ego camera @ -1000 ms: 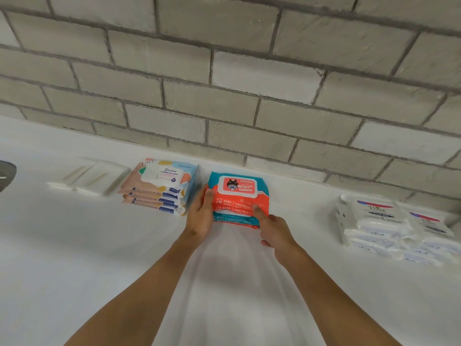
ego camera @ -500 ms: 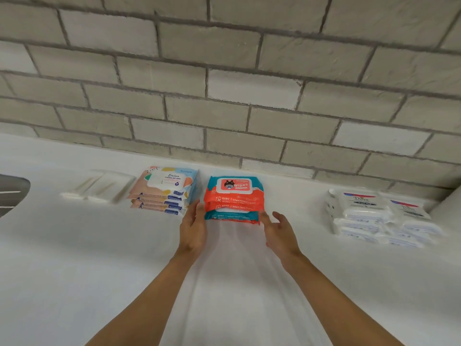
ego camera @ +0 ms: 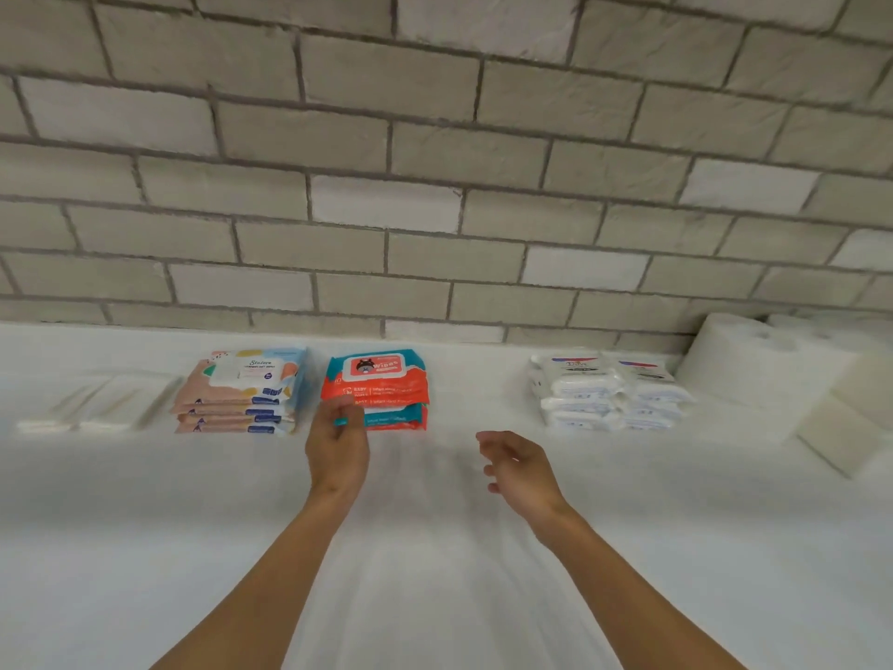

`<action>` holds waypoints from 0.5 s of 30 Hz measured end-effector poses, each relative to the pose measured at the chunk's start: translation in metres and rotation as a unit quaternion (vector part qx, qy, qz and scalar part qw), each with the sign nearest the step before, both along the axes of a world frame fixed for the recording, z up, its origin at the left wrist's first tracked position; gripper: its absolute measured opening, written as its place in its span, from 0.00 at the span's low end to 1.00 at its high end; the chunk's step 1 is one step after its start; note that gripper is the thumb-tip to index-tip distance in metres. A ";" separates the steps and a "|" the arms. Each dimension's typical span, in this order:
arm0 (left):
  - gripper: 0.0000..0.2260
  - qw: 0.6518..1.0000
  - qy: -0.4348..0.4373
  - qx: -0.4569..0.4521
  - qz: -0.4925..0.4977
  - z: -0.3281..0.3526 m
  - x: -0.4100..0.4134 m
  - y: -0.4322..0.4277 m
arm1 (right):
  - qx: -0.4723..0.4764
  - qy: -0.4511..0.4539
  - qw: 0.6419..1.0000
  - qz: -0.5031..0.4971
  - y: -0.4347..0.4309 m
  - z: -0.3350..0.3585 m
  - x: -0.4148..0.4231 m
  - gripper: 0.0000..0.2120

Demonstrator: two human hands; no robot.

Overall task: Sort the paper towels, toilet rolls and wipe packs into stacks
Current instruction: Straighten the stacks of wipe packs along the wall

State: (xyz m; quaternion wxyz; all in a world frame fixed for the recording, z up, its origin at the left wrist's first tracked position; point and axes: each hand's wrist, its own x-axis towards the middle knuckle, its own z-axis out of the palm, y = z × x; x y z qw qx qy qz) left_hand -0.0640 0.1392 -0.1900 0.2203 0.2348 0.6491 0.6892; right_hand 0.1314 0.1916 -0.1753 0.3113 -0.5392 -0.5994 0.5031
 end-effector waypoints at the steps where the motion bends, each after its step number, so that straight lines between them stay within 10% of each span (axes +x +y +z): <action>1: 0.10 1.000 0.009 -0.003 -0.012 0.003 0.009 0.002 | 0.005 0.006 1.000 -0.002 -0.003 0.003 0.009 0.11; 15: 0.09 0.982 0.049 -0.077 -0.166 0.018 0.141 0.063 | -0.002 0.026 0.997 -0.070 0.027 -0.001 0.146 0.08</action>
